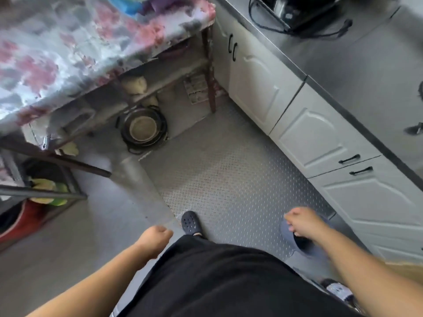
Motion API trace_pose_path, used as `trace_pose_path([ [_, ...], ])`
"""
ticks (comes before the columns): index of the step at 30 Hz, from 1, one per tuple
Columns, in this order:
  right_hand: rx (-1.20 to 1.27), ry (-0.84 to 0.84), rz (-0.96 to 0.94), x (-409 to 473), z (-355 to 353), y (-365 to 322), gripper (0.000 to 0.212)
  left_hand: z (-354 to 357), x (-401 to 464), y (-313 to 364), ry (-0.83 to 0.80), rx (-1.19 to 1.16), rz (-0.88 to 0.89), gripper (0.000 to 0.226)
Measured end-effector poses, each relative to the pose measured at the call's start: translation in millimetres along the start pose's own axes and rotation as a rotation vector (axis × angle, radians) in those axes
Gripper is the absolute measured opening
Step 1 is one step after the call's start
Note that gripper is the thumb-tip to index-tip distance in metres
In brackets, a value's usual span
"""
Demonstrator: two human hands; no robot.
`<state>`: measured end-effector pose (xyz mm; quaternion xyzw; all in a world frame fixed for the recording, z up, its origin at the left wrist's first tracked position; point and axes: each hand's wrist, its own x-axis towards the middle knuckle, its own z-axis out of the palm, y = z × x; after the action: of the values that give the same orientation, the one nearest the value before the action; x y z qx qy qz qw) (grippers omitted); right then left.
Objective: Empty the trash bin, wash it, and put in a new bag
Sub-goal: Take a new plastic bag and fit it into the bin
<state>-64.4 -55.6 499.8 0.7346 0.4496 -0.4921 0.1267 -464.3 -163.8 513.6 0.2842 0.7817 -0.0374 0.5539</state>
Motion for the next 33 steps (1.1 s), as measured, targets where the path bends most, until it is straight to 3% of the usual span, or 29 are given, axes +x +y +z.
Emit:
trace_pose_path([
  [6, -0.034, -0.034, -0.206, -1.6, 31.4, -157.9, 0.026, -107.4, 24.8, -55.9, 0.099, -0.140, -0.093, 0.025],
  [11, -0.158, -0.120, -0.222, -5.3, 46.3, -205.2, 0.027, -173.5, 43.2, -56.6, 0.092, -0.337, -0.162, 0.016],
  [16, -0.359, -0.126, -0.167, 19.0, 28.0, -190.7, 0.023, -197.0, 68.8, -7.6, 0.160, -0.392, -0.110, 0.012],
  [23, -0.632, -0.219, -0.055, 83.7, -27.4, -190.4, 0.021, -203.4, 100.7, 89.8, 0.106, -0.364, -0.086, 0.012],
  [33, -0.567, -0.146, -0.252, 174.2, -127.9, -378.4, 0.028, -253.0, 129.4, 195.9, 0.237, -0.395, -0.036, 0.020],
])
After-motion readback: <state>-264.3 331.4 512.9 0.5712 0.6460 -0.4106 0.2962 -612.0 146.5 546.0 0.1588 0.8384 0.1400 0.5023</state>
